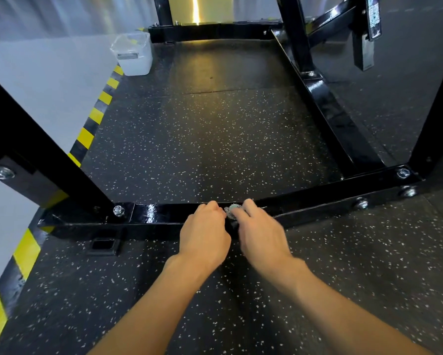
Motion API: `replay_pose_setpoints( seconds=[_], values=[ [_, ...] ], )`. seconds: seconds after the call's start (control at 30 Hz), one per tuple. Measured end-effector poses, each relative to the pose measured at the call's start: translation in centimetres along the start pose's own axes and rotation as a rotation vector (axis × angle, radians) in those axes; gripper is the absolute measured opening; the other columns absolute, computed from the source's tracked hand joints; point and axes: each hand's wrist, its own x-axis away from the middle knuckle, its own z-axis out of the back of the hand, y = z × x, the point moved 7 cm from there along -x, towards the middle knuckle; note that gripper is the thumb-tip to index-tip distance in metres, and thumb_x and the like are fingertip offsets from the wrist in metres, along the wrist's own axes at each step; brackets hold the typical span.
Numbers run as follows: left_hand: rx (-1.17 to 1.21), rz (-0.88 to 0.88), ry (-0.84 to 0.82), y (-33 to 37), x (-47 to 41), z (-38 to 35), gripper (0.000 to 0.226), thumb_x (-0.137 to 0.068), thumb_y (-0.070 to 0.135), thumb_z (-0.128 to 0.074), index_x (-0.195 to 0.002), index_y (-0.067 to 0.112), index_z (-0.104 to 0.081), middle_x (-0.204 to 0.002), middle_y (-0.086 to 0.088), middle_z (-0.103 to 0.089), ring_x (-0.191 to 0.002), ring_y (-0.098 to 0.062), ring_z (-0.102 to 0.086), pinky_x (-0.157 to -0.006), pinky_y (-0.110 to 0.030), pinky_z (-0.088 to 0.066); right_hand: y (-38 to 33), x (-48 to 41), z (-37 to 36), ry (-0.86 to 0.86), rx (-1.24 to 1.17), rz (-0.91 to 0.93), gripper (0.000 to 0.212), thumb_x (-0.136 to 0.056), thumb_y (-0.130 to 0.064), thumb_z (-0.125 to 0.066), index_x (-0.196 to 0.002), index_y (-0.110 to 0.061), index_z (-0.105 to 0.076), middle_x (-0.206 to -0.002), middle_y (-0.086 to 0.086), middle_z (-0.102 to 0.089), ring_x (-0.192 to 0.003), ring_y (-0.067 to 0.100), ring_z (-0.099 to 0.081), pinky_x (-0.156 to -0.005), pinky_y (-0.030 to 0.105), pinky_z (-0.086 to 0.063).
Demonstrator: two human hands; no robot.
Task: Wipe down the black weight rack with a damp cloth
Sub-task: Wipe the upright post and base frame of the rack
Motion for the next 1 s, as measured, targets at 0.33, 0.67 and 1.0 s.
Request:
replay_pose_setpoints(
  seconds=[0.33,0.67,1.0],
  values=[
    [-0.014,-0.035,-0.025,0.2,0.6,-0.2,0.050,-0.095,0.003,-0.044,-0.143,0.014,-0.051,-0.140,0.004,-0.049,-0.129,-0.016,-0.044,-0.106,-0.031,-0.041,1.0,0.4,0.3,0.012,0.033,-0.003,0.037,-0.088,-0.008,-0.060,-0.123,-0.021,-0.061,-0.105,-0.002,-0.049,-0.081,0.019,-0.056,-0.060,0.030,-0.041],
    [-0.012,-0.037,-0.047,0.2,0.5,-0.6,0.052,-0.092,0.002,-0.047,-0.143,0.012,-0.050,-0.143,0.004,-0.045,-0.132,-0.015,-0.041,-0.109,-0.031,-0.036,3.6,0.0,1.3,0.018,0.052,-0.092,0.028,-0.092,-0.011,-0.057,-0.119,-0.019,-0.063,-0.103,-0.001,-0.049,-0.073,0.019,-0.056,-0.055,0.028,-0.035],
    [-0.038,-0.042,-0.057,0.2,0.4,-0.8,0.050,-0.092,0.003,-0.046,-0.141,0.013,-0.051,-0.137,0.004,-0.046,-0.128,-0.016,-0.043,-0.105,-0.032,-0.039,4.7,0.0,1.8,0.027,0.041,-0.033,0.035,-0.092,-0.010,-0.055,-0.124,-0.020,-0.062,-0.105,-0.002,-0.051,-0.077,0.019,-0.057,-0.057,0.028,-0.035]
  ],
)
